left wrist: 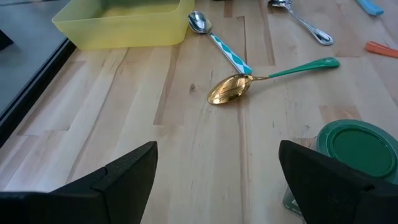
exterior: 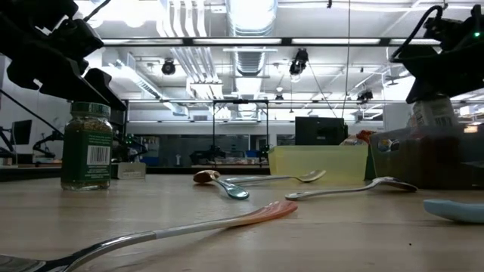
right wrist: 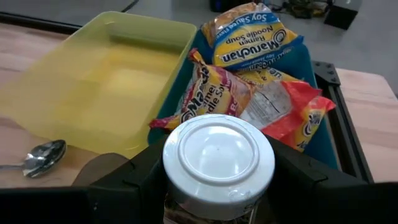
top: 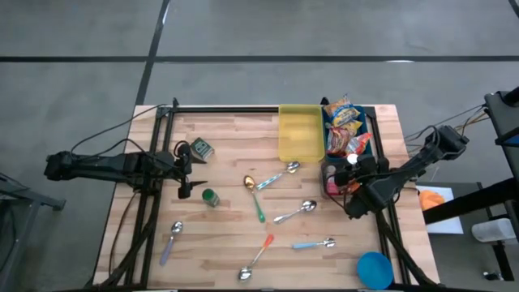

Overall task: Pick & Place Food Item
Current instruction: Put the white seasoning bottle into the black bin

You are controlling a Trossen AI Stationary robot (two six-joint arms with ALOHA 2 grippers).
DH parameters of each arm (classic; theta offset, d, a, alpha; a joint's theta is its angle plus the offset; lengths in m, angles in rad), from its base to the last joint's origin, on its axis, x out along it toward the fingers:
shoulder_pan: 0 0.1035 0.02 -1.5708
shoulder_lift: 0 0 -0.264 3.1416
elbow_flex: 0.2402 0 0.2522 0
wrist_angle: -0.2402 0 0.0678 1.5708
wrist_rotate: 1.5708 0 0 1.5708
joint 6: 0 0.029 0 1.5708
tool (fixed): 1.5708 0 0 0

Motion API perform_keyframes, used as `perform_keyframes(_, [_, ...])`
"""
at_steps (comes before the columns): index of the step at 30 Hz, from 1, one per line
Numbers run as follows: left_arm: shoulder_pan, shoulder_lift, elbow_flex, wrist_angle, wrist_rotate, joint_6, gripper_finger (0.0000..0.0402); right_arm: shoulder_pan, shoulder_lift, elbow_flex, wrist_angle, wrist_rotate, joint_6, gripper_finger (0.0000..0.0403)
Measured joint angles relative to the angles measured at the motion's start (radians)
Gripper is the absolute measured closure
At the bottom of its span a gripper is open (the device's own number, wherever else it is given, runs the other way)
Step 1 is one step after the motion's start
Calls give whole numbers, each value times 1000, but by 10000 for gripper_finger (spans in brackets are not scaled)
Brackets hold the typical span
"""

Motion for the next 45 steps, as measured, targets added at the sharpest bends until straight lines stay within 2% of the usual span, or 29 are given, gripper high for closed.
perform_keyframes(7, [0,0,0,0,0,0,61,-1,60,17,14,-26,20,184])
perform_keyframes(14, [0,0,0,0,0,0,61,-1,79,25,35,-36,21,199])
perform_keyframes(21, [0,0,0,0,0,0,61,-15,81,69,53,-39,20,191])
perform_keyframes(30, [0,0,0,0,0,0,61,-63,107,66,87,-93,0,189])
perform_keyframes(45, [0,0,0,0,0,0,62,-110,242,65,139,-135,27,188])
